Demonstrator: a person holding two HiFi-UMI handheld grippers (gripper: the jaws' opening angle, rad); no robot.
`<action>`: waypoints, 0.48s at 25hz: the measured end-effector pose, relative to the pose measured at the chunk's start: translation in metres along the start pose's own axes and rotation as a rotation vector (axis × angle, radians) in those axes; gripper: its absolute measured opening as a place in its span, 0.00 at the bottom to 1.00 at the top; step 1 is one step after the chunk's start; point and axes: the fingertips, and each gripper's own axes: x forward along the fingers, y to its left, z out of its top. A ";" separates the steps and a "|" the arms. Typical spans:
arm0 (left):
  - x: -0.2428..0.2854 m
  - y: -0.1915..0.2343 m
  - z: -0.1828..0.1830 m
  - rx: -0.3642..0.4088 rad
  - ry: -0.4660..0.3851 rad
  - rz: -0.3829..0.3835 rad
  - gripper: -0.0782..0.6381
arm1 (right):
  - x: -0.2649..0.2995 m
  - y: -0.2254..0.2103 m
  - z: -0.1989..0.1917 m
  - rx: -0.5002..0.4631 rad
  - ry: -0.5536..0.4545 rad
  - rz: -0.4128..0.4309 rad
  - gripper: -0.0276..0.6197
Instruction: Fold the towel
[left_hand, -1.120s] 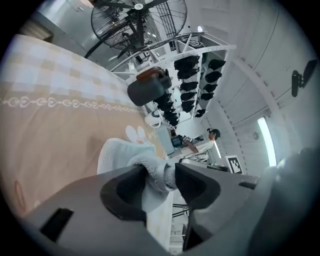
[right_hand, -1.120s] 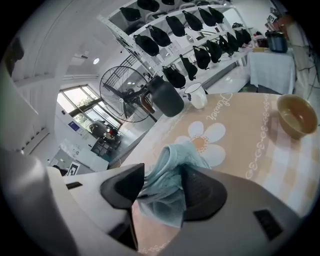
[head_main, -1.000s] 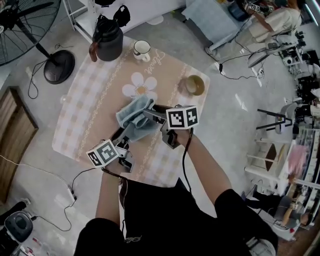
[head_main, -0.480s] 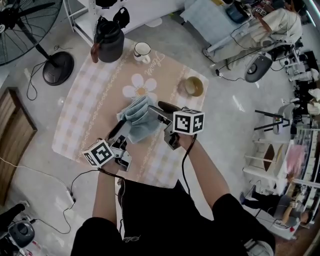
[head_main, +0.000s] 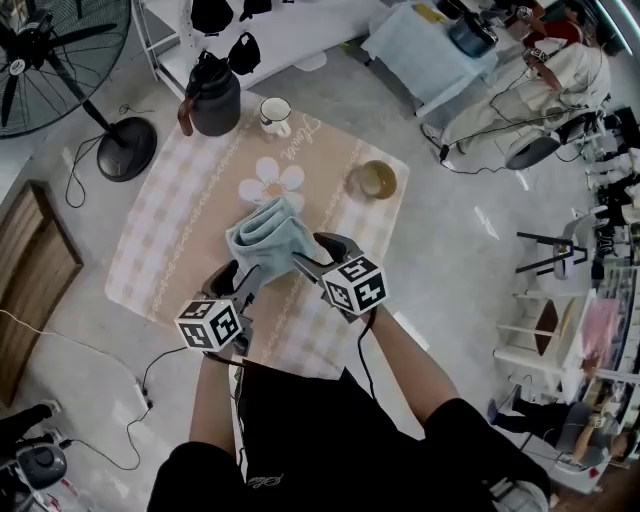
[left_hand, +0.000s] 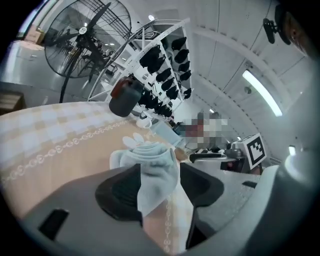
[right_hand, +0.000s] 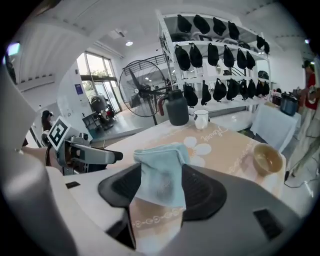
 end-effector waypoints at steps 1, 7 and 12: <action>-0.003 -0.003 -0.007 0.012 0.009 0.016 0.43 | -0.003 0.003 -0.006 -0.012 0.003 0.005 0.43; -0.016 -0.028 -0.046 0.105 0.029 0.148 0.13 | -0.037 0.009 -0.050 -0.021 -0.014 -0.008 0.08; -0.022 -0.067 -0.076 0.204 0.068 0.210 0.12 | -0.075 0.020 -0.077 -0.012 -0.066 0.027 0.05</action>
